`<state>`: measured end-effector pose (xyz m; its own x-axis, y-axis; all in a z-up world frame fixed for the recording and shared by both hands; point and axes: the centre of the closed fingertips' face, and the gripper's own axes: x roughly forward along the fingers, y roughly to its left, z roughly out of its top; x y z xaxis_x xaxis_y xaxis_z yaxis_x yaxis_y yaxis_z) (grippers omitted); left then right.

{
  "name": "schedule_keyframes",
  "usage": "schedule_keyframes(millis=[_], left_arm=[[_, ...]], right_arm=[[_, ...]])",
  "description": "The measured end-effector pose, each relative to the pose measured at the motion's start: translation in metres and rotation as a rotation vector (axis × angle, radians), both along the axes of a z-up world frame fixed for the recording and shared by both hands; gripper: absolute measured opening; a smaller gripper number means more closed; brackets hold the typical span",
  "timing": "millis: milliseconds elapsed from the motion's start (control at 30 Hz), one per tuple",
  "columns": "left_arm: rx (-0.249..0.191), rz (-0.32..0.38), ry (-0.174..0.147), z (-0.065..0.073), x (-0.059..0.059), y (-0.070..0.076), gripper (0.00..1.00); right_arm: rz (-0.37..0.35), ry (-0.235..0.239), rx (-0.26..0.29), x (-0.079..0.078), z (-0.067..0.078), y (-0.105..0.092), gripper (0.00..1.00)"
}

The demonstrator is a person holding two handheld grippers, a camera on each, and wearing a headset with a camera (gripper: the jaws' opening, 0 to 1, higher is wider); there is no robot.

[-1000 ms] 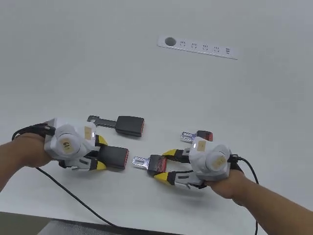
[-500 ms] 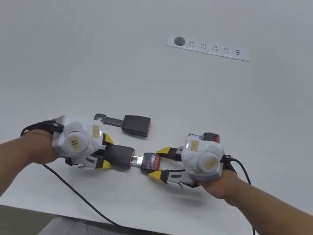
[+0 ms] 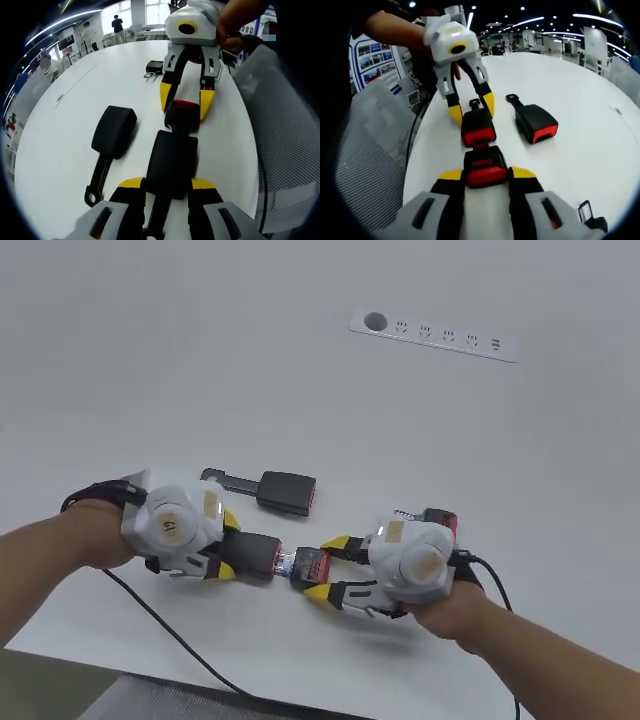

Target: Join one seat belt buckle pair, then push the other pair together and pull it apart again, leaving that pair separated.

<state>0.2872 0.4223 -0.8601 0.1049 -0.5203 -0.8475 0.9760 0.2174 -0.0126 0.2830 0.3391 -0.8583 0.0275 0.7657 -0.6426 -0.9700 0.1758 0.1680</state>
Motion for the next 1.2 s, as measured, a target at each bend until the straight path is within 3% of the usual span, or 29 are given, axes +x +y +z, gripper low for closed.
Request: schedule_keyframes(millis=[133,367,467,867,1200], left_arm=[[0.006,-0.006,0.002,-0.001,0.000,-0.001,0.34],[0.010,0.005,0.005,-0.001,0.000,-0.001,0.34],[-0.014,0.013,0.005,-0.002,0.000,0.000,0.34],[-0.015,0.010,0.002,-0.002,0.001,-0.001,0.34],[-0.056,0.021,-0.014,0.000,0.000,0.000,0.34]], right_arm=[[0.001,-0.012,-0.006,0.000,0.000,0.010,0.34],[-0.020,0.002,-0.008,0.001,0.001,0.010,0.34],[-0.011,-0.009,-0.019,0.001,0.002,0.014,0.34],[-0.017,-0.019,-0.017,0.000,0.001,0.012,0.34],[0.011,-0.048,-0.029,-0.003,0.001,0.010,0.33]])
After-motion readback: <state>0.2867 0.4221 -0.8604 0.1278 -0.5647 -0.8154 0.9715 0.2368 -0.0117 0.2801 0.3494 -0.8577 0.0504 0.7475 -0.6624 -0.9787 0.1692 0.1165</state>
